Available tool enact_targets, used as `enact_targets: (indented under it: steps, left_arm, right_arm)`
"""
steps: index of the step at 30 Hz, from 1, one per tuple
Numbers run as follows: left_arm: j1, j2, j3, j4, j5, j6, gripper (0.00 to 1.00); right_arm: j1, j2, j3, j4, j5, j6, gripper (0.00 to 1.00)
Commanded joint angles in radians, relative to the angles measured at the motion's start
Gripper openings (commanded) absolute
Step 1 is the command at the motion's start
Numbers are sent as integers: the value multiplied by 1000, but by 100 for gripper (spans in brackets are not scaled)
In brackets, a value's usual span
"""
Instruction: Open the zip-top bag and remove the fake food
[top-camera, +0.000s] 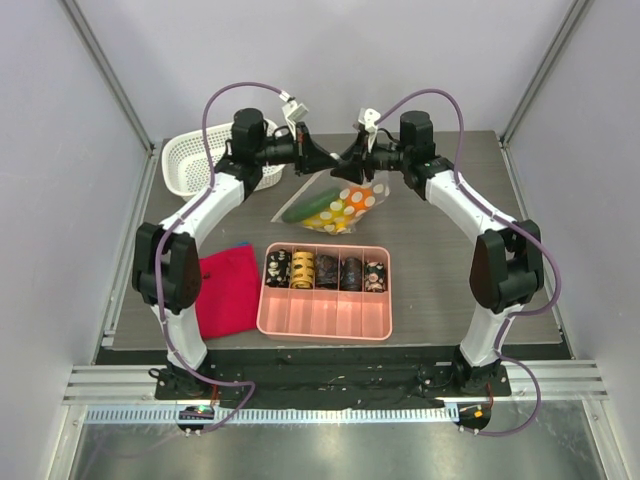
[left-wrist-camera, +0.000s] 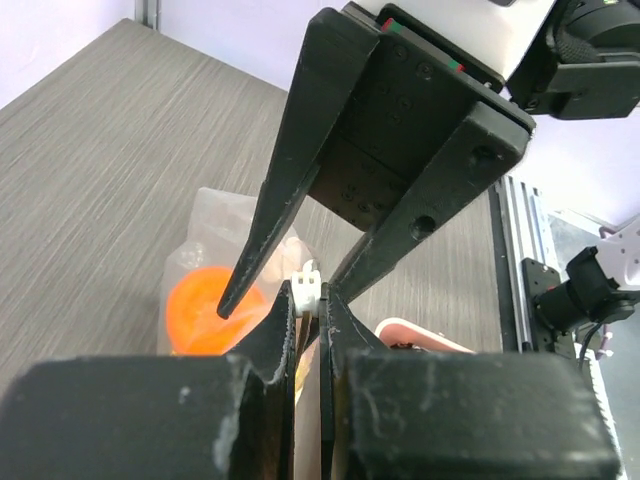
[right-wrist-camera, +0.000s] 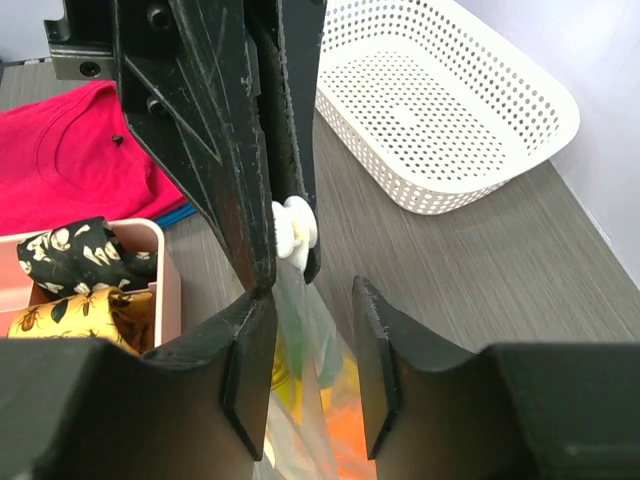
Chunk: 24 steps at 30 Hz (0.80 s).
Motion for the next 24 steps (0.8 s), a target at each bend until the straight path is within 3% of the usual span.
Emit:
enact_targets:
  steps: [1, 3, 6, 7, 8, 10, 12, 16, 24]
  left_arm:
    - [-4, -44, 8, 48, 48, -22, 0]
    - [-4, -53, -7, 67, 44, -27, 0]
    - [-2, -82, -41, 68, 6, -4, 18]
    - [-1, -88, -44, 68, -5, -2, 34]
    - [-1, -93, -47, 68, -16, -2, 39]
    - [4, -90, -44, 83, -22, -20, 59]
    - [12, -85, -52, 119, -14, -53, 59]
    - [18, -77, -50, 160, -1, -96, 42]
    - [18, -79, -61, 161, -7, -88, 30]
  right_arm:
    - [8, 2, 9, 134, -36, 42, 31]
    - [9, 9, 23, 127, -27, 36, 1]
    - [9, 1, 20, 79, 4, -16, 1]
    - [9, -4, 16, 76, 4, -24, 1]
    - [8, -11, 12, 73, 1, -30, 1]
    - [9, -17, 3, 65, -15, -43, 1]
    - [9, -20, 2, 56, -19, -47, 1]
    - [9, -19, 8, 53, -24, -43, 1]
    - [9, -7, 35, 32, -38, -26, 1]
